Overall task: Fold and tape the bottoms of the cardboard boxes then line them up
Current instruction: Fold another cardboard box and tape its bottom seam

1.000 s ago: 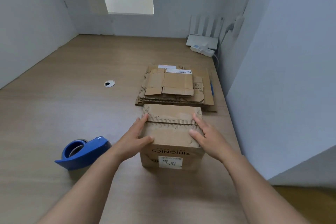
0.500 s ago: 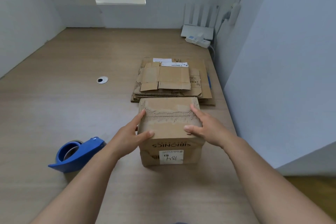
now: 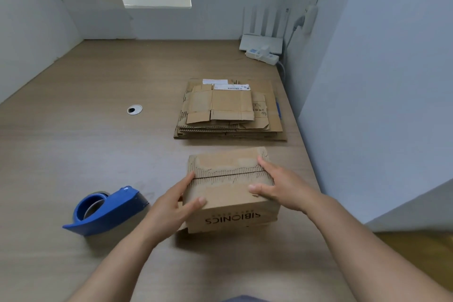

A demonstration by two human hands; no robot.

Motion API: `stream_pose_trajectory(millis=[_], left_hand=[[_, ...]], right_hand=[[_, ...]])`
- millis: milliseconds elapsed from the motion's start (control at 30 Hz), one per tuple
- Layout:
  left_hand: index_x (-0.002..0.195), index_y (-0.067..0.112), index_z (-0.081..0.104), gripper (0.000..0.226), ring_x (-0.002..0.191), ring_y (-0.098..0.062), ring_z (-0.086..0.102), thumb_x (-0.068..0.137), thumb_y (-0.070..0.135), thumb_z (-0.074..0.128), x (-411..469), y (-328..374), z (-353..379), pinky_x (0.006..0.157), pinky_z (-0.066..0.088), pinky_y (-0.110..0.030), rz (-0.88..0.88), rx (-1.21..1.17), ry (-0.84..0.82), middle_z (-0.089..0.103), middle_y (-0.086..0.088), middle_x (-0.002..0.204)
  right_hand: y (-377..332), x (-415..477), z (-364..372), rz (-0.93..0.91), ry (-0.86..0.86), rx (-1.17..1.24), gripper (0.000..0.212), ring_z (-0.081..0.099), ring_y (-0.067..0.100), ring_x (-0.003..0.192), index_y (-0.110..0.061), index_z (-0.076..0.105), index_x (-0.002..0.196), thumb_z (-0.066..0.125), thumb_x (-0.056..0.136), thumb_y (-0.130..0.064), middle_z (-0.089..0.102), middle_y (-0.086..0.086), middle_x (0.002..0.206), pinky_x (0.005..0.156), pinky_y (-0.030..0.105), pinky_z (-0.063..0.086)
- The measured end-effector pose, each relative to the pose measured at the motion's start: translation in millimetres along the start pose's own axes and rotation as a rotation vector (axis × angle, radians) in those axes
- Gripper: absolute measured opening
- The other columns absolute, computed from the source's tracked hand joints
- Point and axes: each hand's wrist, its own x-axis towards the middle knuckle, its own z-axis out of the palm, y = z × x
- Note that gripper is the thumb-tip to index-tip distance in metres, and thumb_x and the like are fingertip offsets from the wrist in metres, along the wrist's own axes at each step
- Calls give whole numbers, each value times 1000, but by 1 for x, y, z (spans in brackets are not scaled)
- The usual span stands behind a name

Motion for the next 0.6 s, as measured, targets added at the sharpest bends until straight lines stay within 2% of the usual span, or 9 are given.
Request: stream_pose_trajectory(millis=[100, 233, 367, 467, 600], left_hand=[[150, 35, 18, 70, 131, -18, 40, 91, 43, 55, 9, 8, 2, 99, 44, -36, 21, 29, 38, 32, 3, 152], [149, 37, 20, 71, 128, -17, 42, 91, 35, 60, 13, 12, -6, 96, 47, -32, 140, -30, 153, 28, 10, 152], [151, 30, 19, 67, 139, -16, 31, 95, 32, 55, 25, 16, -10, 110, 34, -34, 168, -26, 202, 24, 9, 155], [152, 25, 21, 66, 140, -14, 30, 95, 29, 55, 40, 23, -13, 111, 30, -30, 150, -3, 205, 27, 7, 155], [151, 26, 21, 73, 134, -18, 39, 91, 29, 62, 50, 22, -13, 108, 39, -37, 103, 30, 189, 34, 3, 152]], right_hand=[[4, 1, 5, 6, 40, 66, 77, 30, 18, 140, -22, 16, 152, 53, 90, -50, 27, 1, 155, 112, 32, 27], [0, -5, 10, -82, 195, 104, 78, 22, 14, 143, -27, 13, 152, 56, 90, -47, 20, -5, 157, 115, 33, 24], [-6, 15, 11, -83, 249, 89, 74, 19, 17, 144, -28, 13, 152, 51, 92, -48, 15, -1, 159, 116, 38, 24], [-10, 37, 2, -48, 248, 85, 75, 17, 20, 145, -25, 13, 152, 52, 92, -47, 12, 1, 160, 117, 41, 22], [-10, 49, -5, -28, 210, 28, 78, 17, 21, 145, -22, 12, 152, 55, 92, -44, 12, 2, 160, 117, 41, 22]])
